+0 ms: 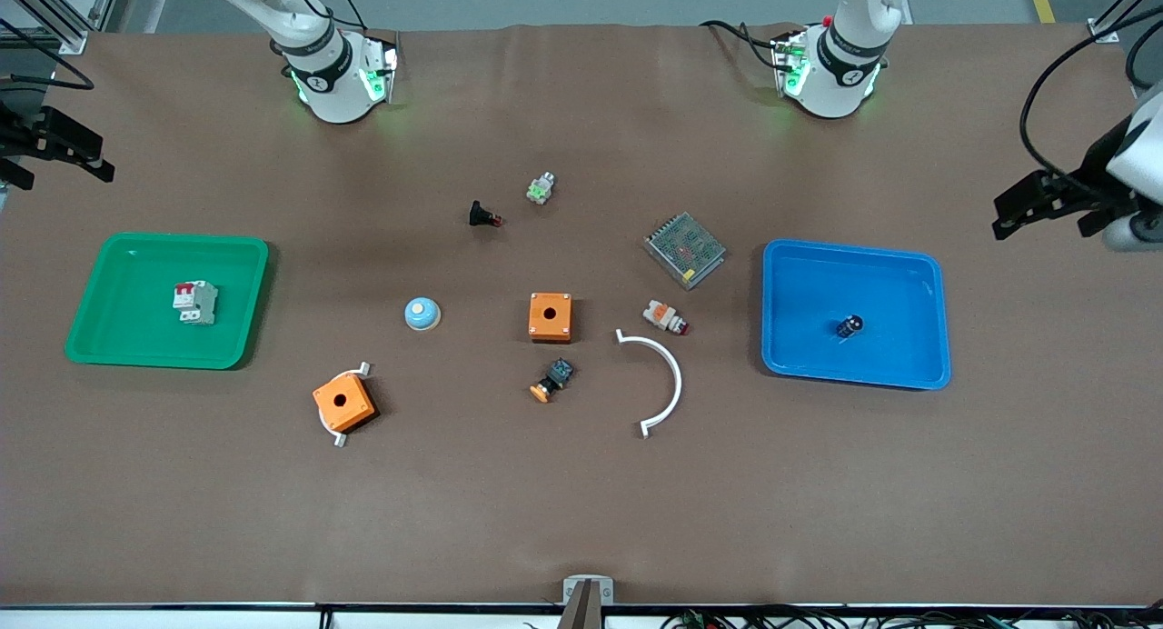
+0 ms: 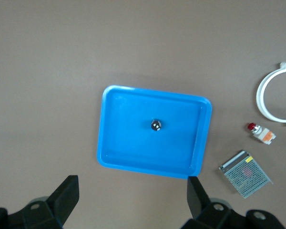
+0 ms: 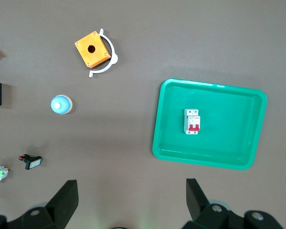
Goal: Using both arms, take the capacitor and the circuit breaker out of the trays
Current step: 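Reach the right gripper to the breaker while the left gripper reaches the capacitor, then grasp the breaker with the right gripper while the left gripper grasps the capacitor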
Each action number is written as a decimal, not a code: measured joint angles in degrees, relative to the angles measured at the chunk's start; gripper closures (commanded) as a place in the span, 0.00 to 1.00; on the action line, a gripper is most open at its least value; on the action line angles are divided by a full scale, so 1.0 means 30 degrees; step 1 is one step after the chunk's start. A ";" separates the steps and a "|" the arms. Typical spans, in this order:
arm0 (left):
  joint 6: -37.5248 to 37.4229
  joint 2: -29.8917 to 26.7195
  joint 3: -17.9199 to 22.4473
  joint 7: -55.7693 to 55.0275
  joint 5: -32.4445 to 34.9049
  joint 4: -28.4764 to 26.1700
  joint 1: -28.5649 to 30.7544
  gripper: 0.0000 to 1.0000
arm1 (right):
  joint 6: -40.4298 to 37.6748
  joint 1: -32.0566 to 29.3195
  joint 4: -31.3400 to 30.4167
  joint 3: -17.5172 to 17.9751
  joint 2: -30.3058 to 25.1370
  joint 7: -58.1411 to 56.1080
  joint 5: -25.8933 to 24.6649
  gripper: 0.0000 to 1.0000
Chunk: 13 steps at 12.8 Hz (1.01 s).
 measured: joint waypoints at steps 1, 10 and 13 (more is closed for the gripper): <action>0.0042 0.0469 0.0000 0.0000 0.0000 -0.0433 0.0010 0.00 | 0.0142 0.0000 -0.0011 0.0003 0.0055 0.0000 -0.0006 0.00; 0.5517 0.4243 -0.0539 0.0000 -0.0409 -0.5038 -0.0084 0.00 | 0.7463 -0.0120 -0.5054 -0.0045 0.2394 -0.0064 -0.1388 0.00; 0.7325 0.5121 -0.0896 0.0000 -0.0415 -0.6446 -0.0091 0.00 | 1.1090 -0.0605 -0.8436 -0.0126 0.2796 -0.0789 -0.1496 0.00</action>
